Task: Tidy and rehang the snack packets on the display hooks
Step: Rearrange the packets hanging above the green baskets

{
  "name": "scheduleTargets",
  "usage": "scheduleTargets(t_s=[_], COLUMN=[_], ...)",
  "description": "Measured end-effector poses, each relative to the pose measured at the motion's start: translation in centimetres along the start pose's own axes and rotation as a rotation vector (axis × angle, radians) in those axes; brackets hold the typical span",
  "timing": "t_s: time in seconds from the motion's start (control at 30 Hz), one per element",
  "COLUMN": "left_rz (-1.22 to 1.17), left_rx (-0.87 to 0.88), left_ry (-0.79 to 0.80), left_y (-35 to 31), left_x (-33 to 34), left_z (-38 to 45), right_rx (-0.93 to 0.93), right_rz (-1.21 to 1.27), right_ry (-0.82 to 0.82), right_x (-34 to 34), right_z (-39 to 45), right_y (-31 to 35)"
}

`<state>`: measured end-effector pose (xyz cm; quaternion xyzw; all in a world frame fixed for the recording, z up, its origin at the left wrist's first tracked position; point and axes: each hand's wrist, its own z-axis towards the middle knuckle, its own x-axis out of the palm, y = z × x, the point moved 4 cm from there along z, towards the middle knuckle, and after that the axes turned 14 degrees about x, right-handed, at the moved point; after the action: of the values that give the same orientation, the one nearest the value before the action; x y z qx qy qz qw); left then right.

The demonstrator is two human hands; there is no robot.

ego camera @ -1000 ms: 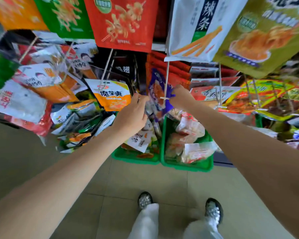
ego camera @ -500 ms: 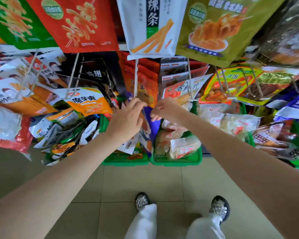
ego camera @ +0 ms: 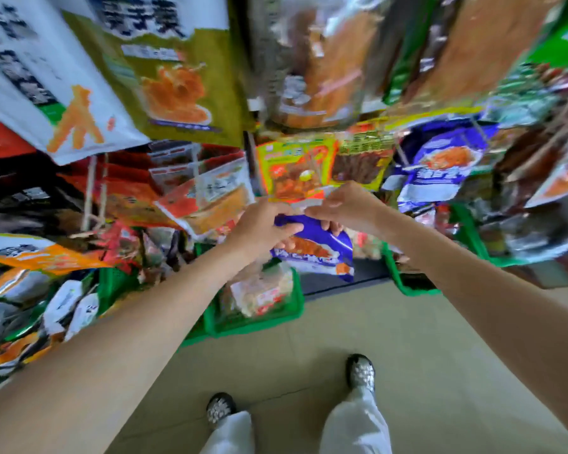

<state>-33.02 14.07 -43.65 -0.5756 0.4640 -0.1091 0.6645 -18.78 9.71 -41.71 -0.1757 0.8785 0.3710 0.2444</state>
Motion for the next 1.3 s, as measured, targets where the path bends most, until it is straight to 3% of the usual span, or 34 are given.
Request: scheduleTargets(t_s=[0.3,0.43,0.8,1.1,1.2,1.3], left_rz=[-0.003,-0.010,-0.079,-0.095,0.109,0.275], left_rx=[0.010,-0.044,-0.128,-0.159,-0.090,0.024], left_ry=[-0.042,-0.079,-0.256,-0.232,-0.200,-0.058], left_y=[-8.2,-9.5,-10.8,-10.4,-10.8,-11.1], left_x=[16.3,20.8,23.7,23.9,23.7,24.7], left_z=[12.8,18.1,27.4,29.6,29.7,29.1], right_rx=[0.088,0.038,0.007,-0.005,-0.003,0.028], right_rz=[-0.204,-0.266,-0.143,-0.183,-0.196,-0.237], right_ry=[-0.153,-0.229,-0.489,-0.464,-0.423,-0.383], right_x=[-16.5,-21.6,-26.8,-26.7,-26.5,-26.6], right_z=[2.8,4.1,9.1,11.3,11.7,12.3], right_y=[-17.0,-20.9,-23.4,-23.1,-22.6,-22.0])
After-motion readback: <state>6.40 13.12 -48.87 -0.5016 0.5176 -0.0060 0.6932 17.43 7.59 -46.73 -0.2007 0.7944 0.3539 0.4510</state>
